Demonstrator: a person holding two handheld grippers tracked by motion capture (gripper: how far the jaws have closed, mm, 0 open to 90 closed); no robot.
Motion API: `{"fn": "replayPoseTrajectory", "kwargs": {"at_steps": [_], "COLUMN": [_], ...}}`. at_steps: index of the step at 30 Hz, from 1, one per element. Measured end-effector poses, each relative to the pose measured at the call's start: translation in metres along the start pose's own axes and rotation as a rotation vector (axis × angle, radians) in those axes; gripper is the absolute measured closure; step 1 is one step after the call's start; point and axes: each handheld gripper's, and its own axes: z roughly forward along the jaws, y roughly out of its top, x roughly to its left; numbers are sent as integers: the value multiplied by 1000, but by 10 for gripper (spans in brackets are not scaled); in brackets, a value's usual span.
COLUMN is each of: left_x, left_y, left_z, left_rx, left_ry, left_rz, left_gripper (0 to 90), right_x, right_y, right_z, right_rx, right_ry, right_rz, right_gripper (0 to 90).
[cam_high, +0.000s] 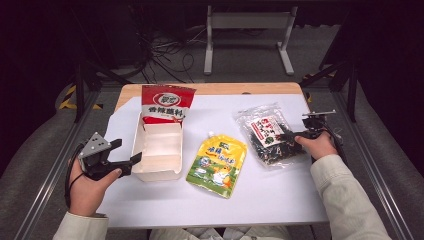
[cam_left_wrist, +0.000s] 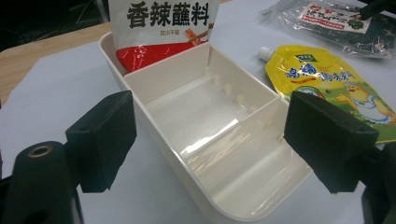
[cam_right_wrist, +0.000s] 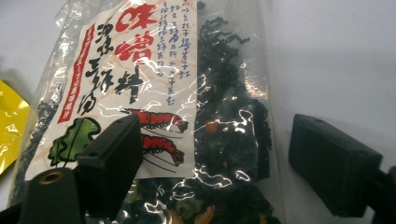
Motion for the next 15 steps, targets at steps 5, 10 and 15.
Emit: {"fn": "replayPoseTrajectory", "kwargs": {"at_steps": [5, 10, 15], "left_x": [-1, -2, -3], "left_y": [0, 1, 1], "left_z": [1, 1, 1], "left_rx": [1, -2, 1], "left_ry": [-4, -5, -4], "left_rz": [2, 3, 4], "left_gripper": [178, 178, 178], "right_x": [8, 16, 22], "right_y": [2, 4, 4], "right_z": [-2, -5, -7], "right_rx": [24, 65, 89], "right_ry": [-7, -8, -25], "right_rz": [-24, -40, -68], "right_gripper": [332, 451, 509]}}
